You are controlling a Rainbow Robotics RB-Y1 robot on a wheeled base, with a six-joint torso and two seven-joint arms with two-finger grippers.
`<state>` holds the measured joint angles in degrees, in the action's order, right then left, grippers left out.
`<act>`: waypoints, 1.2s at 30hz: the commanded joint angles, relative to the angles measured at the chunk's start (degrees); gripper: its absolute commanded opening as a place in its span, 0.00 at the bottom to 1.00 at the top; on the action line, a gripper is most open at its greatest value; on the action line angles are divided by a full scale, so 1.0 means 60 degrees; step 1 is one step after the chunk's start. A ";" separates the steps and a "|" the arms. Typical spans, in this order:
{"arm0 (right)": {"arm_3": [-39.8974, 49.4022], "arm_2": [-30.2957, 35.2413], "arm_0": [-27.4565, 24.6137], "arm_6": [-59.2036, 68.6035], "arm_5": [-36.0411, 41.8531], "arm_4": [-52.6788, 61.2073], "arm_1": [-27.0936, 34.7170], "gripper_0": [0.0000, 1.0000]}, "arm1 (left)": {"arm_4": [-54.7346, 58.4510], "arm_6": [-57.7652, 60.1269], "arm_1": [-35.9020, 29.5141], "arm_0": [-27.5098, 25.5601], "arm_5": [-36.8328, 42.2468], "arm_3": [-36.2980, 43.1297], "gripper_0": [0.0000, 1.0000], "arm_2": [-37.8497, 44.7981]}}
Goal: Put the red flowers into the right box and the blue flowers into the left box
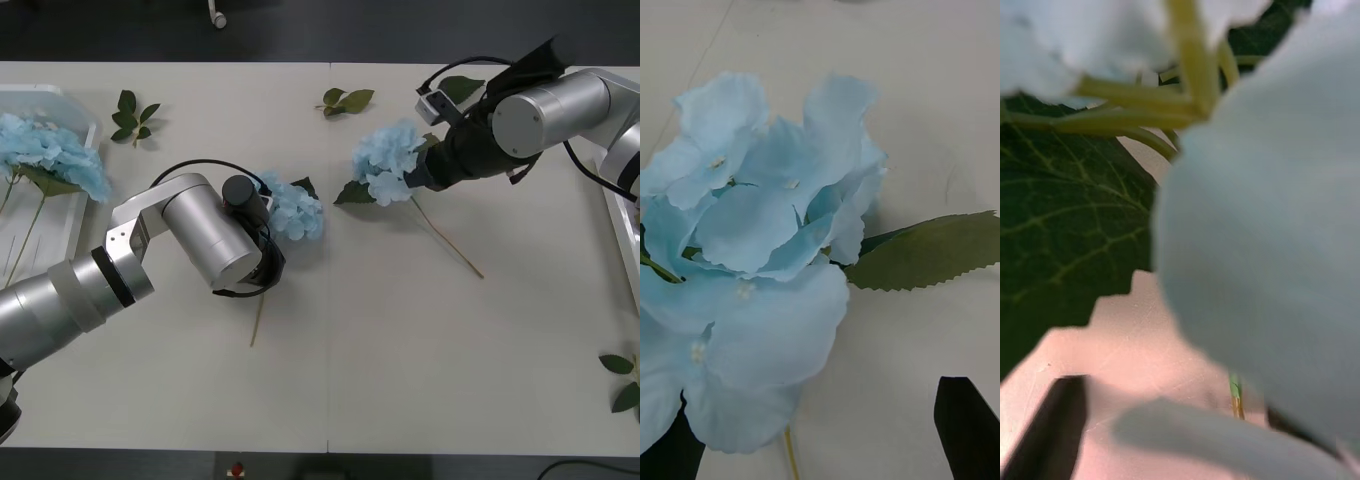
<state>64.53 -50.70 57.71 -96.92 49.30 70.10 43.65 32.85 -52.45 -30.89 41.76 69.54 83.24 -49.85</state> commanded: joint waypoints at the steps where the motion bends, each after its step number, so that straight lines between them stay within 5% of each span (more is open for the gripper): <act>1: -0.0033 -0.0119 0.0138 -0.0986 -0.0115 -0.0008 0.0137 0.86 | -0.0232 -0.0061 0.0006 0.0202 -0.0209 0.0043 0.00 -0.0203; 19: -0.0150 -0.1028 0.0138 -0.1674 -0.0628 0.0036 0.0064 0.86 | -0.0993 -0.0208 -0.0346 0.0188 -0.0004 0.1156 0.00 0.0383; 36: -0.0662 -0.1789 0.0153 -0.1762 -0.1434 0.0095 -0.0331 0.86 | 0.0061 -0.2068 -0.0814 0.0158 0.3834 0.3442 0.00 0.4133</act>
<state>60.69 -62.28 57.69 -105.65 40.98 70.24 42.75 31.58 -61.51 -34.29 41.76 89.81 101.39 -29.84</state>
